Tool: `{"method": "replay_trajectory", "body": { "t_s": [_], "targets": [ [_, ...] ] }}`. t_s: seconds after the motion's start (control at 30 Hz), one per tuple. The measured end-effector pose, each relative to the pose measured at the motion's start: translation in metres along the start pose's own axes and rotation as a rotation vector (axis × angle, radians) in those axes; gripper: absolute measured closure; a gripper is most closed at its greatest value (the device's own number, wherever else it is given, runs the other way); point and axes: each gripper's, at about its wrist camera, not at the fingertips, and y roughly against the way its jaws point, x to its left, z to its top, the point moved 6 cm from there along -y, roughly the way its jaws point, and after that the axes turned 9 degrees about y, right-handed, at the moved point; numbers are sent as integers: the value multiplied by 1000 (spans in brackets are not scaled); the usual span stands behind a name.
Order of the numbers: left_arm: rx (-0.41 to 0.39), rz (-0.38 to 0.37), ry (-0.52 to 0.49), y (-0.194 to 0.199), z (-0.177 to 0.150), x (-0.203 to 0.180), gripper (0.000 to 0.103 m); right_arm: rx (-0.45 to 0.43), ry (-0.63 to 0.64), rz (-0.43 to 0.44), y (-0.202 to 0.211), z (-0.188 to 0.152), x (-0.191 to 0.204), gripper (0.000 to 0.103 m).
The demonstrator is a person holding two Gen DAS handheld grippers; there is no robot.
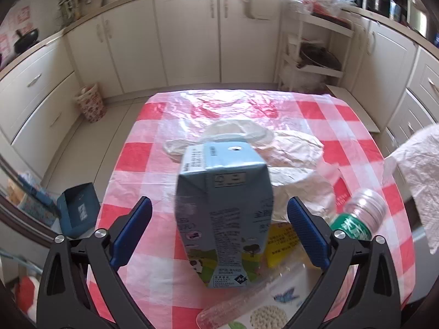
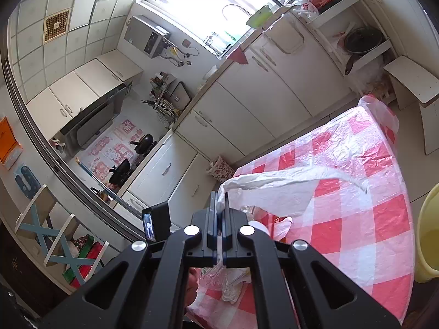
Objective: Collect trash
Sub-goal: 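Lift the white bag with the right gripper while the left gripper grasps the blue milk carton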
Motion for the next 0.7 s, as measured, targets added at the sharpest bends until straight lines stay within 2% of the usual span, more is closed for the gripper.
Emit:
{"method": "replay_trajectory", "body": {
  "t_s": [0.03, 0.07, 0.1, 0.23, 0.5, 0.7],
  "targets": [
    [3, -2, 26, 0, 1, 5, 27, 0, 0, -4, 1, 0, 0, 100],
    [13, -17, 44, -1, 2, 7, 32, 0, 1, -9, 2, 1, -1, 100],
    [16, -22, 58, -1, 2, 10, 45, 1, 0, -12, 3, 1, -1, 100],
    [-11, -33, 103, 10, 6, 22, 45, -1, 1, -26, 8, 1, -2, 100],
    [-138, -47, 70, 61, 13, 25, 45, -27, 21, -75, 24, 6, -3, 100],
    [-268, -70, 77, 108, 28, 32, 45, -87, 16, -196, 65, 17, -28, 100]
  ]
}}
